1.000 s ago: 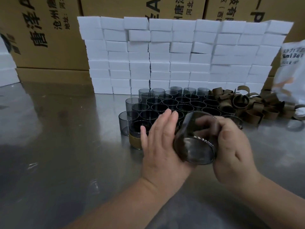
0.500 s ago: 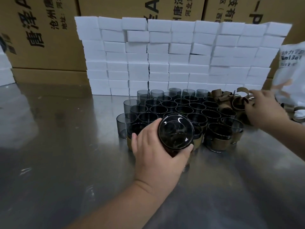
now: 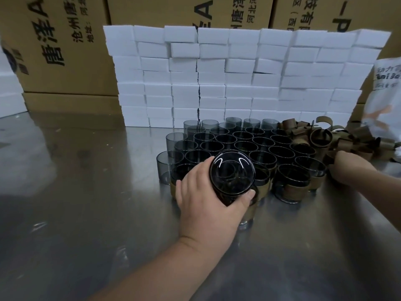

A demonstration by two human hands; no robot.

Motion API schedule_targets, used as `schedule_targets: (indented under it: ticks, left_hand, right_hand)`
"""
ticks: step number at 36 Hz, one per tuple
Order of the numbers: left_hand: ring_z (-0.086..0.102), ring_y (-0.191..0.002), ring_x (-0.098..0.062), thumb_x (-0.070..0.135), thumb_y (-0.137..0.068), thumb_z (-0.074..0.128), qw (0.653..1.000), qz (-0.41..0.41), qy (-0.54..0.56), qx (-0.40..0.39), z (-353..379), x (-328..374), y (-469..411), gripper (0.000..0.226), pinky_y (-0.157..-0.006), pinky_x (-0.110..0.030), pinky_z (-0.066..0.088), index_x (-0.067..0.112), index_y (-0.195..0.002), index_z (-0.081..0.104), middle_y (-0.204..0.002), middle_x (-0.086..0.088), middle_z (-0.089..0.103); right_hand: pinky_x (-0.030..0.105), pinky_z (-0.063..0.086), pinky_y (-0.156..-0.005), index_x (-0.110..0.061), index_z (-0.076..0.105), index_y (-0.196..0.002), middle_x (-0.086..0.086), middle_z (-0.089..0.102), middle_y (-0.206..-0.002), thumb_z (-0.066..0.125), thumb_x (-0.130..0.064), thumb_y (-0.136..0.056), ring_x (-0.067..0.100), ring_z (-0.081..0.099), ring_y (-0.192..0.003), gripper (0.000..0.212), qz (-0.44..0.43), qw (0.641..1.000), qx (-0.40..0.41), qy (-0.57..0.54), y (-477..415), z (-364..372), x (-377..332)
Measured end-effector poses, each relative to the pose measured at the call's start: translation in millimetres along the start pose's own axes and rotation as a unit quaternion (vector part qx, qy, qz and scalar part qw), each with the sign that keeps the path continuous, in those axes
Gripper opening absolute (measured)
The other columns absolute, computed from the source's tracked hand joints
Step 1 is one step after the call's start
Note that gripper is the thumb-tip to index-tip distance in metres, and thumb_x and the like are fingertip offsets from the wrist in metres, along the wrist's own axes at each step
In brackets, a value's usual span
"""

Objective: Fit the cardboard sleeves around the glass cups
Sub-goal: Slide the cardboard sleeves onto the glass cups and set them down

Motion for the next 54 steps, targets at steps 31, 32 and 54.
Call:
schedule_targets:
  ticks: [31,32,54]
  left_hand:
    - [0.030,-0.117,-0.018,0.040,-0.066,0.068,0.999,0.035,0.008,0.030,-2,3,2,0.077,-0.103,-0.044,0.033,0.005,-0.130,0.043,-0.126,-0.015,0.043]
    - [0.031,-0.116,-0.019,0.041,-0.066,0.064,0.998,0.052,0.002,0.033,-2,4,3,0.077,-0.101,-0.043,0.033,0.005,-0.130,0.041,-0.126,-0.014,0.042]
    - [0.032,-0.124,-0.018,0.060,-0.092,0.008,0.974,0.196,0.030,-0.110,-27,33,24,0.077,-0.109,-0.020,0.017,0.000,-0.137,0.023,-0.130,-0.011,0.031]
  right_hand:
    - [0.010,0.039,-0.095,-0.042,0.056,-0.101,-0.021,0.059,-0.114,0.034,-0.032,-0.076,-0.009,0.051,-0.110,0.035,-0.168,0.732,-0.014,-0.660,264,-77,-139]
    - [0.009,0.040,-0.095,-0.045,0.054,-0.101,-0.026,0.059,-0.112,0.034,-0.032,-0.075,-0.011,0.051,-0.110,0.035,-0.162,0.725,-0.027,-0.669,265,-75,-139]
    - [0.001,0.037,-0.078,-0.042,0.047,-0.119,-0.050,0.053,-0.092,0.032,-0.033,-0.081,-0.024,0.050,-0.096,0.042,-0.174,0.757,0.050,-0.628,271,-61,-123]
Point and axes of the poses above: each hand's wrist, its own y-axis away from the middle knuckle, its own z-axis out of the palm, x = y × z, the point moved 2 cm from there along -y, towards the middle knuckle
